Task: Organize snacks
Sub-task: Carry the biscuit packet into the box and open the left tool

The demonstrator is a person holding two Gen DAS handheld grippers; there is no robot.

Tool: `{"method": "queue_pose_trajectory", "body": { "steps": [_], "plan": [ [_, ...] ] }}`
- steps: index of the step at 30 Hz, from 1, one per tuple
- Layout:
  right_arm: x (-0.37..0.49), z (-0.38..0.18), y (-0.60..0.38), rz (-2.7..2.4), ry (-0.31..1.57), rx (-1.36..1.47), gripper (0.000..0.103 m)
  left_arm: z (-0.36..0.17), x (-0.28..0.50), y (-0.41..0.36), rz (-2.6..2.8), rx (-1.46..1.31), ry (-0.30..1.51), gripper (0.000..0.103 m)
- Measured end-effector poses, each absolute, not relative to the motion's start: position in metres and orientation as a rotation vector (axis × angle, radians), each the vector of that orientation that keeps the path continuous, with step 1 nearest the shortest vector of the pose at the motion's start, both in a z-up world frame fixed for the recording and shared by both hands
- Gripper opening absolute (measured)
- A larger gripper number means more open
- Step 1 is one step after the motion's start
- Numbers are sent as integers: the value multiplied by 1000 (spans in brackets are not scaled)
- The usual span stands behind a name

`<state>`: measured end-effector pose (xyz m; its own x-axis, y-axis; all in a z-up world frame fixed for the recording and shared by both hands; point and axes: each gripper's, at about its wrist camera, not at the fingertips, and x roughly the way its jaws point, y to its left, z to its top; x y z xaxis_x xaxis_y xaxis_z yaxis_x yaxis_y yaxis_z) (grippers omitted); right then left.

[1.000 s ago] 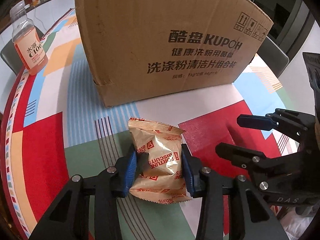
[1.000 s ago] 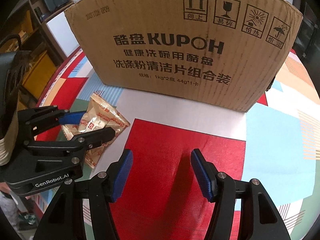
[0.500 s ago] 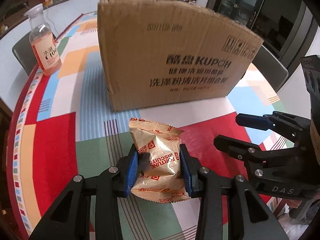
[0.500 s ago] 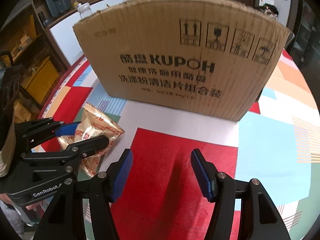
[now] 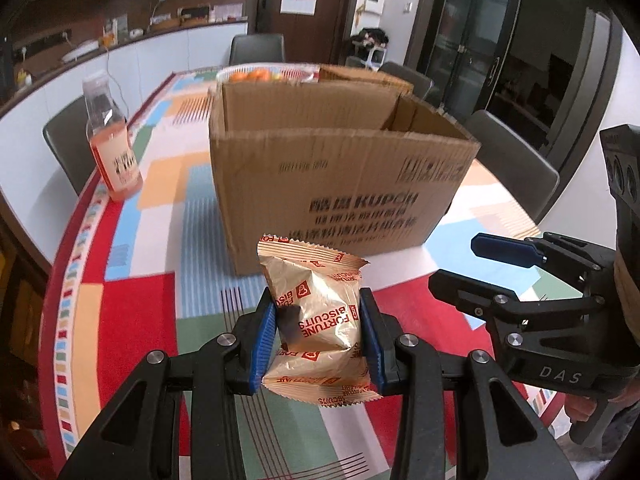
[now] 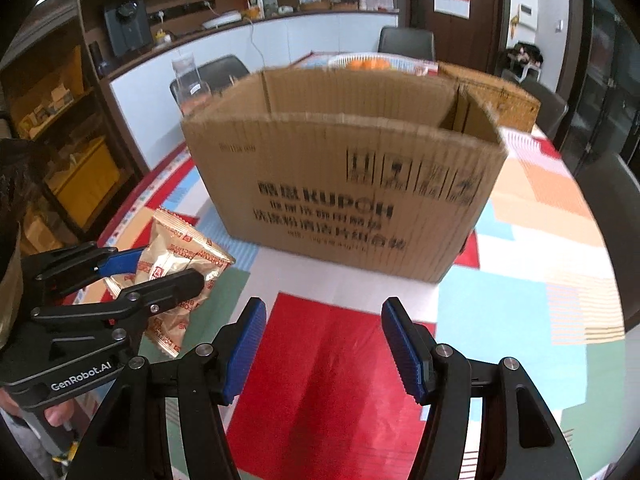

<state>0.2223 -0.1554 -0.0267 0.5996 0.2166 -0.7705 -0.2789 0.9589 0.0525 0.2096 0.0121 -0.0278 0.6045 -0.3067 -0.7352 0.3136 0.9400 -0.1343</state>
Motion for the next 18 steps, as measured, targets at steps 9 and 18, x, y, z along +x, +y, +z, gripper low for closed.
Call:
{"method": "queue_pose_trajectory", "body": {
  "steps": [9, 18],
  "plan": [
    [212, 15, -163, 282, 755, -52, 61, 18, 202, 5, -377, 25, 712, 39],
    [221, 42, -170, 259, 661, -41, 61, 51, 214, -4, -378, 40, 621, 39]
  ]
}}
